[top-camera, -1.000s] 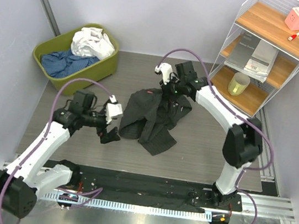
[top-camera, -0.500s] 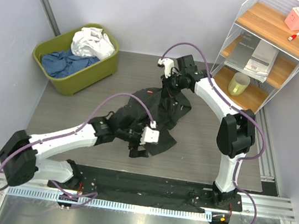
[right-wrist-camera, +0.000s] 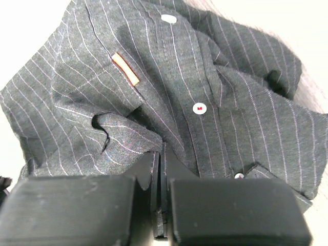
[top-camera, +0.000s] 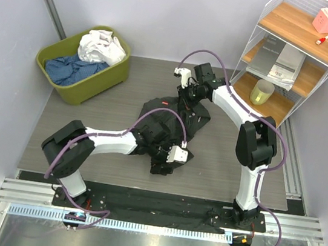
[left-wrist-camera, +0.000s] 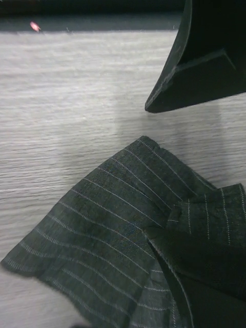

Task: Fold and stack the long sleeve shirts
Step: Flatten the shirt out

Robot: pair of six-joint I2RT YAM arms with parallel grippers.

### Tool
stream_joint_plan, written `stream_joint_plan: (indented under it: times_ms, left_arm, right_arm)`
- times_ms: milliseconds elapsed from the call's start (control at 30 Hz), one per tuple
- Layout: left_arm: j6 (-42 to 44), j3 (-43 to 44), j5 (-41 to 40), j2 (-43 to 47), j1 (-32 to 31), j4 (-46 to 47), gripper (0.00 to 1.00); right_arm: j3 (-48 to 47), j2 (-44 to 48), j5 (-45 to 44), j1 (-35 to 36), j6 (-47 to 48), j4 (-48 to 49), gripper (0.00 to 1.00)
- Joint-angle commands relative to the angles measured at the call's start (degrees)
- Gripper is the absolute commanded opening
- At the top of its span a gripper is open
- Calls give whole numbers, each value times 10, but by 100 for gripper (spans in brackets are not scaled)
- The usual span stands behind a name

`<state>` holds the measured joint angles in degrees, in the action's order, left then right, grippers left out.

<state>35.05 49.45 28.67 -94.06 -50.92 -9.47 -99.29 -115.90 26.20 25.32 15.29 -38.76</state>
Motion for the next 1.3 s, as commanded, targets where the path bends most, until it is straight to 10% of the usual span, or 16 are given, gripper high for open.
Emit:
stream_joint_plan:
  times_ms: [0, 167, 333, 533, 767, 1100, 1267]
  left_arm:
    - [17, 32, -24, -34, -5, 4, 86]
    - [6, 81, -27, -55, -7, -107, 22]
    - [-42, 116, 88, 129, -6, -199, 0]
    - [-228, 206, 111, 304, 27, -187, 0]
    - [-530, 324, 94, 228, 258, -47, 0]
    - [-728, 294, 43, 96, 332, 42, 0]
    - [-764, 297, 57, 71, 357, 89, 0]
  right_arm:
    - [11, 20, 23, -4, -10, 4, 1]
    - [45, 41, 27, -4, -11, 0, 1]
    - [115, 111, 49, -4, -9, -11, 1]
    - [243, 232, 83, -4, 0, -40, 17]
    - [254, 344, 43, -51, 28, -34, 75]
    - [272, 402, 134, -71, 35, -10, 86]
    - [445, 497, 135, -67, -151, 220, 86]
